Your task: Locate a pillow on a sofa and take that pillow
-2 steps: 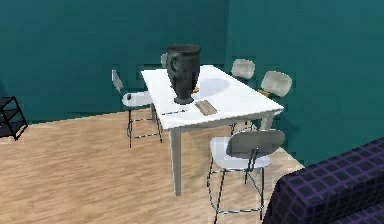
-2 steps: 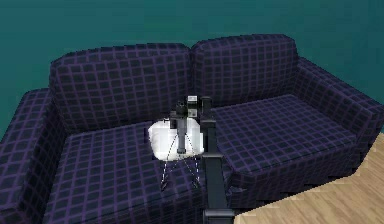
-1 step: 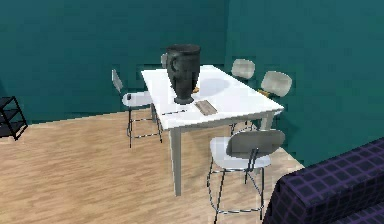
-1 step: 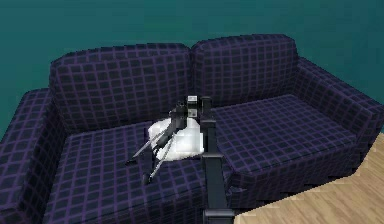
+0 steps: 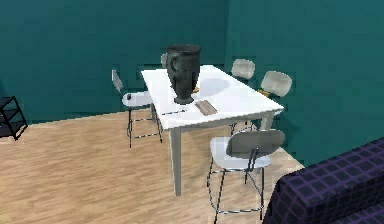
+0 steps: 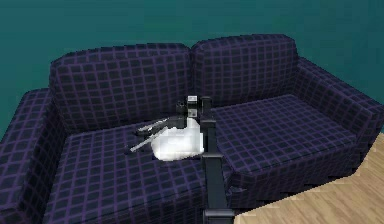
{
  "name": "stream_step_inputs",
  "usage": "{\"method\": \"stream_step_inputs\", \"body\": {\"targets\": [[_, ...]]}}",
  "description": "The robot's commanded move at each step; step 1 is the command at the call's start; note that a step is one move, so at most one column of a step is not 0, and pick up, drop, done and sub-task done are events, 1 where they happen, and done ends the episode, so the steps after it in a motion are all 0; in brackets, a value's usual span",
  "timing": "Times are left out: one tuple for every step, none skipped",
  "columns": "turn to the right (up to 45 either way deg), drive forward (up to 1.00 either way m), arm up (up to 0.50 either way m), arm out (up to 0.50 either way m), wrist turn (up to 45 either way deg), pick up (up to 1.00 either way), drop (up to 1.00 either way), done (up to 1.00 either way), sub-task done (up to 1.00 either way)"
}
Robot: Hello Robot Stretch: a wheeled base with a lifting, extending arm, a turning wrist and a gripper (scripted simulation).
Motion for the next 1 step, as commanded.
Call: {"method": "stream_step_inputs", "body": {"targets": [[0.0, 0.00, 0.00, 0.00, 36.0, 0.00, 0.00, 0.00, 0.00]]}}
